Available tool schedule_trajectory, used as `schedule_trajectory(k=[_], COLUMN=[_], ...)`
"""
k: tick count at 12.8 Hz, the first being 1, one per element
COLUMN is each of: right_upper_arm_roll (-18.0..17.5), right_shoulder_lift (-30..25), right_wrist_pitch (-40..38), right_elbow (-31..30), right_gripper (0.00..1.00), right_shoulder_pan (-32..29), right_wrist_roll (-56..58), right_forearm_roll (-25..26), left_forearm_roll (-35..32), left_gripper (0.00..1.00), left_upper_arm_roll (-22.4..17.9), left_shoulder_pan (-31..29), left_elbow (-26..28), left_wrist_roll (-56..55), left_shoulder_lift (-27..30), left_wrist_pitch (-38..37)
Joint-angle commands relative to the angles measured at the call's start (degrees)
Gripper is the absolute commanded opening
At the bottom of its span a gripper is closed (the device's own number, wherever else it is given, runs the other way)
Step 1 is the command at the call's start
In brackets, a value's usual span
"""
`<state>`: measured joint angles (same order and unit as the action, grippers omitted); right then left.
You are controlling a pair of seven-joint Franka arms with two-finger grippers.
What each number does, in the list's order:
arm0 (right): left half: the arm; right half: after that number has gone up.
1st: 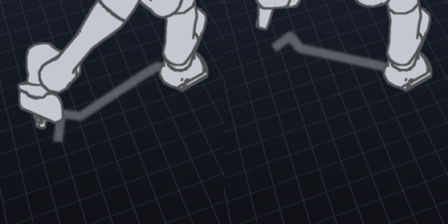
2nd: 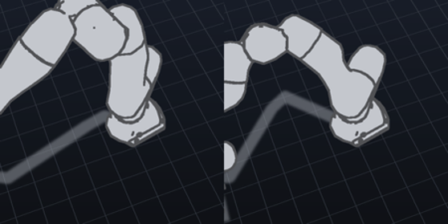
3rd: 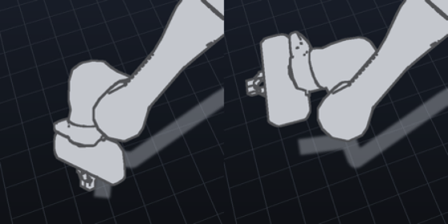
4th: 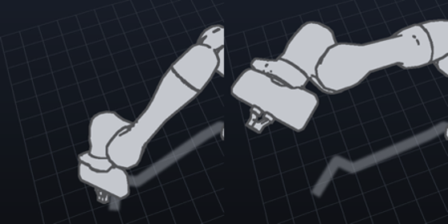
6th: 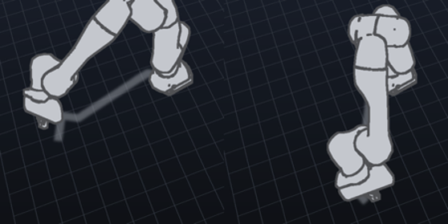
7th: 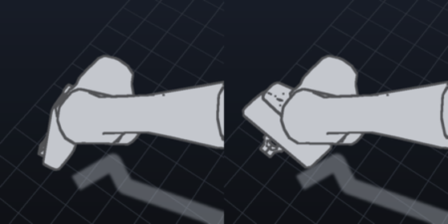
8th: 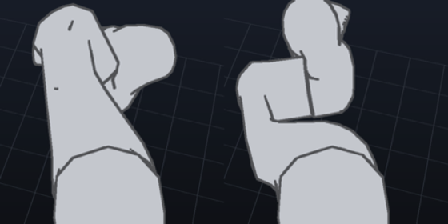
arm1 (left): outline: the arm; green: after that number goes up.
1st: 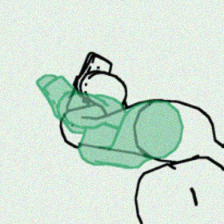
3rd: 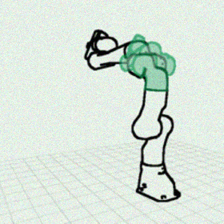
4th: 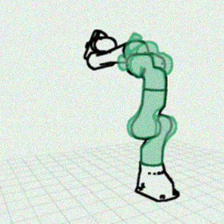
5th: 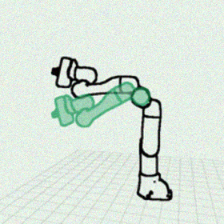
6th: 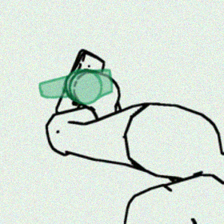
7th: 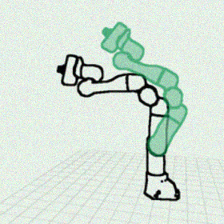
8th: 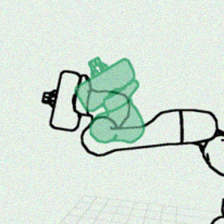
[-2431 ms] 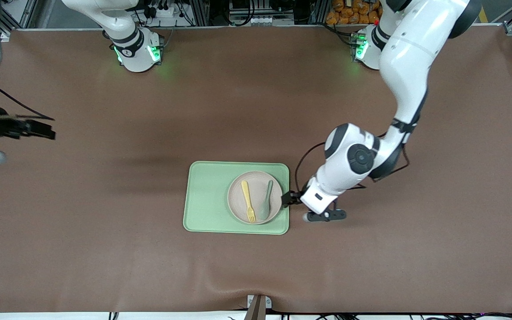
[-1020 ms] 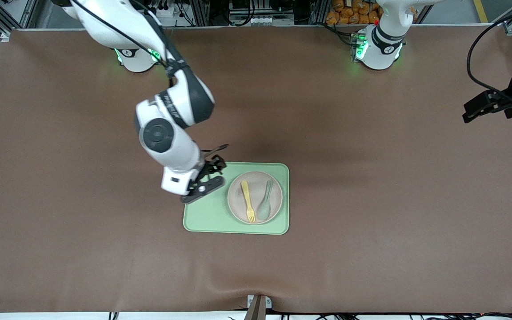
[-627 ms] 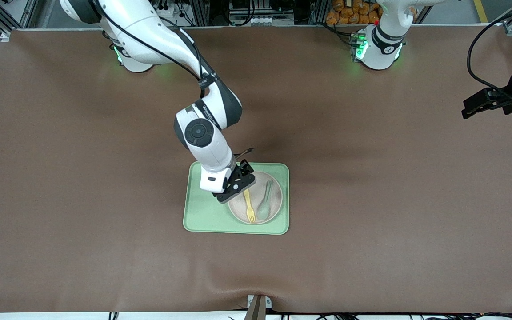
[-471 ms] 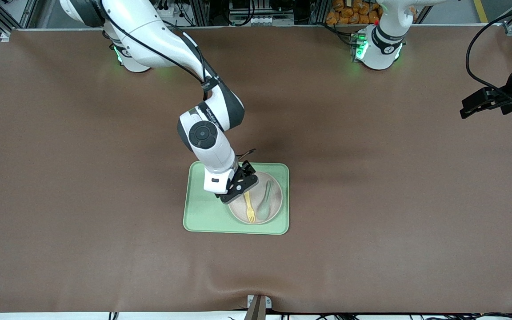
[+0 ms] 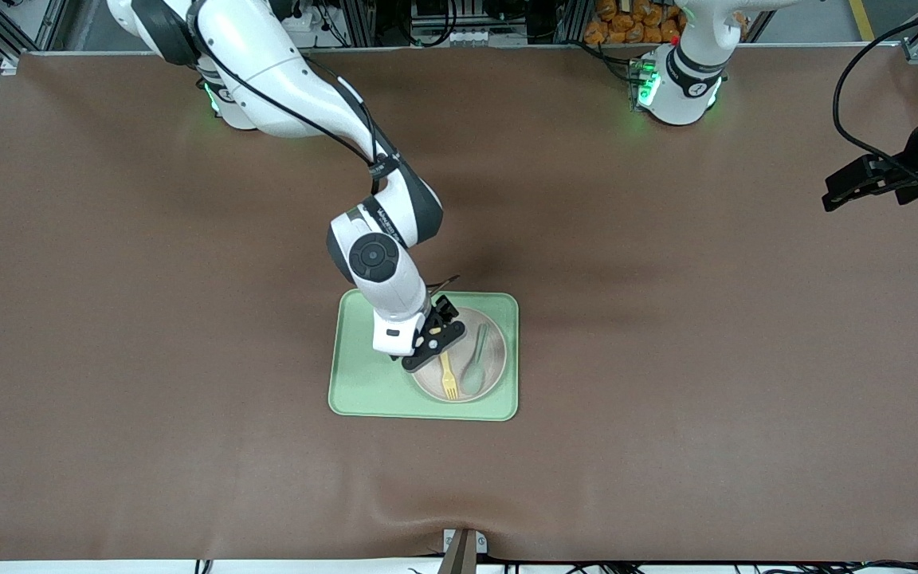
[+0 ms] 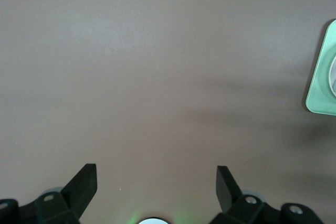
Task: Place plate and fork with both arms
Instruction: 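Move the right gripper over the yellow fork on the plate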
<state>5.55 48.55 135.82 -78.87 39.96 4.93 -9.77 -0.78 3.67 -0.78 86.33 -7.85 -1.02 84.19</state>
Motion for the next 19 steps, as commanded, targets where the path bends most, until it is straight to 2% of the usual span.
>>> schedule_trajectory(k=[1,19], right_upper_arm_roll=[0.34,-1.95], right_shoulder_lift=[2.34,5.68], right_wrist_pitch=[-0.12,3.31], right_elbow=[3.20,4.17], right_gripper=[1.00,1.00], right_shoulder_pan=[0.74,0.56], right_wrist_roll=[1.13,-4.75], right_forearm_roll=[-0.69,-0.86], left_forearm_roll=[0.16,0.43], left_gripper=[1.00,1.00], left_upper_arm_roll=[-0.25,0.02], left_shoulder_pan=[-0.02,0.25], left_elbow=[0.68,0.68], left_wrist_roll=[0.55,0.55], left_shoulder_lift=[1.37,1.46], left_wrist_pitch=[0.45,0.28])
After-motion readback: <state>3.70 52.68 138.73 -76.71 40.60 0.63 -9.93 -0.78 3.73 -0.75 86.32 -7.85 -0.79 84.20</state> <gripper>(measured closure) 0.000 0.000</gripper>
